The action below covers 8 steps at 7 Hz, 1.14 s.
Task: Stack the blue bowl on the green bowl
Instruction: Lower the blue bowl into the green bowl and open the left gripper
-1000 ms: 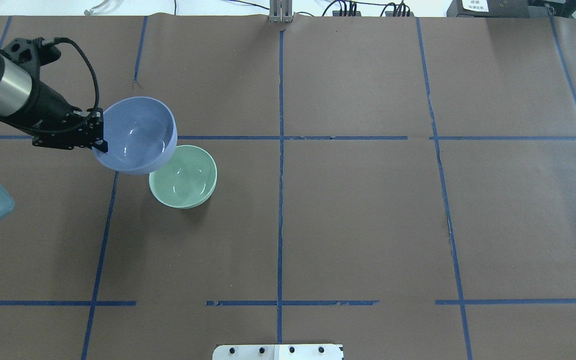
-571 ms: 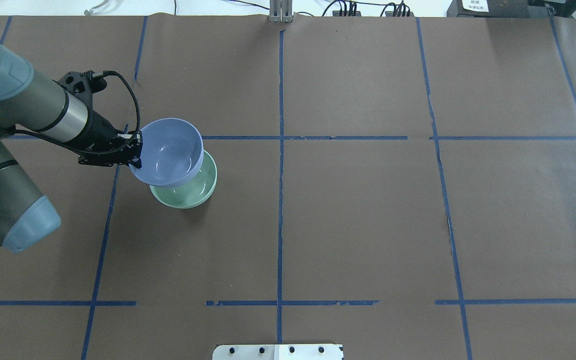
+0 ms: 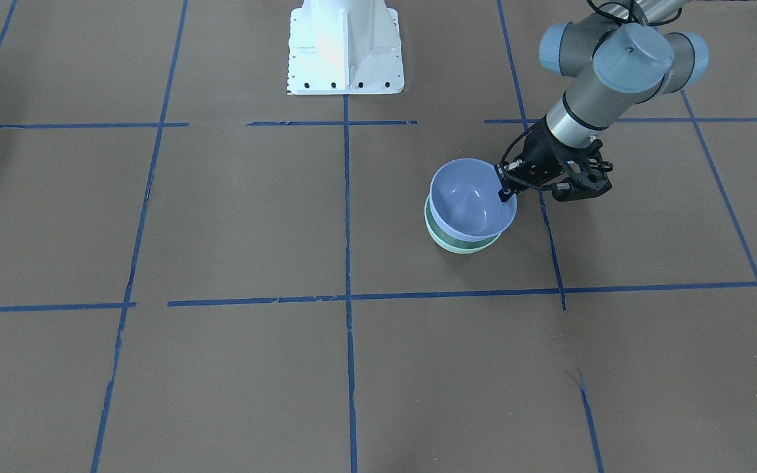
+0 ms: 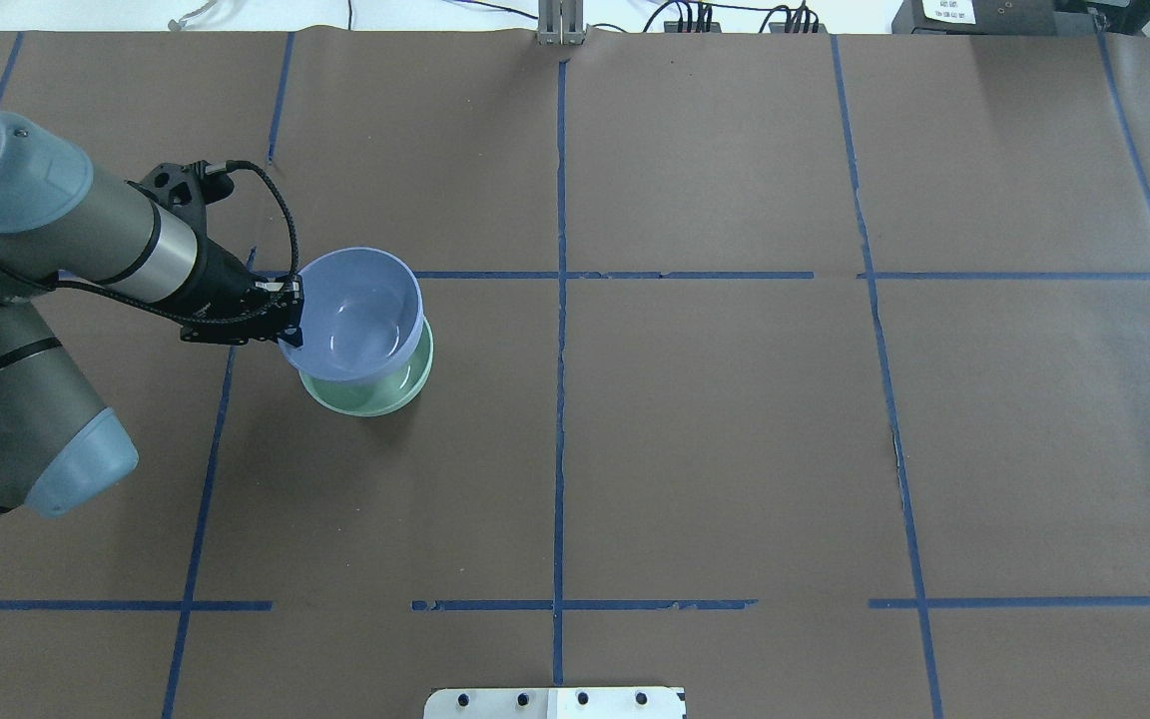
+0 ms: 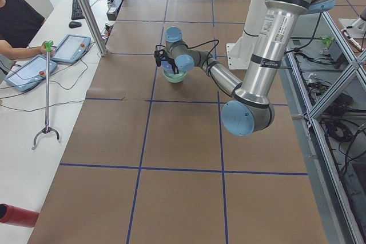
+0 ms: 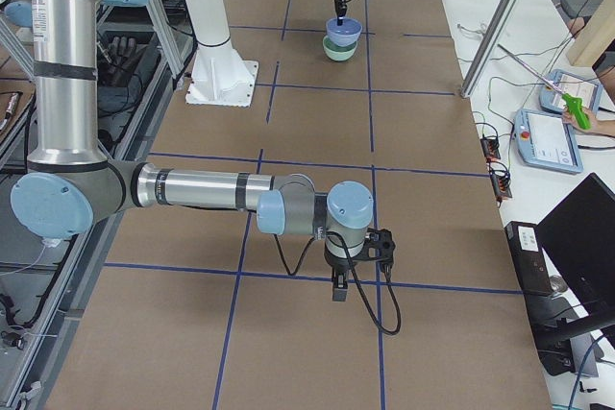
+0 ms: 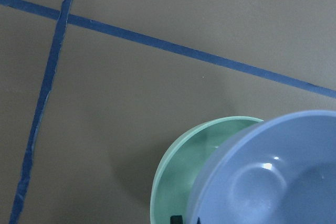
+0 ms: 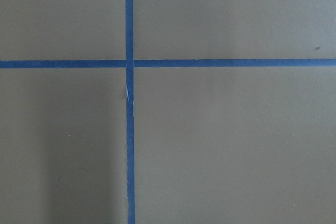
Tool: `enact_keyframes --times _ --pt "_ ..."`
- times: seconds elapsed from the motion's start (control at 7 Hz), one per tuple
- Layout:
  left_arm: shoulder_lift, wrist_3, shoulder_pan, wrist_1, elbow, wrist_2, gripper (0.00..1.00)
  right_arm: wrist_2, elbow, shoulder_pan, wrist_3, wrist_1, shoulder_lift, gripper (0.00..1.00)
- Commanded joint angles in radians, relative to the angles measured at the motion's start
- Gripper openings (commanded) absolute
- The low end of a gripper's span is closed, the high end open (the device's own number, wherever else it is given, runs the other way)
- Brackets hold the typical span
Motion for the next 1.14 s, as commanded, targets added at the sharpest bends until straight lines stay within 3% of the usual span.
enact_keyframes --times 0.0,0.57,1.0 --pt "0.010 0.035 0.001 -0.005 0.008 -0.007 0.99 0.001 0.000 0.000 0.000 0.000 0.000 1.00" --pt "0.007 0.155 -0.010 -0.002 -0.012 0.000 1.00 -0.001 0.000 0.000 0.000 0.000 0.000 1.00" --pt "0.010 0.498 -0.235 0.040 -0.041 -0.009 1.00 -0.001 0.000 0.000 0.000 0.000 0.000 1.00"
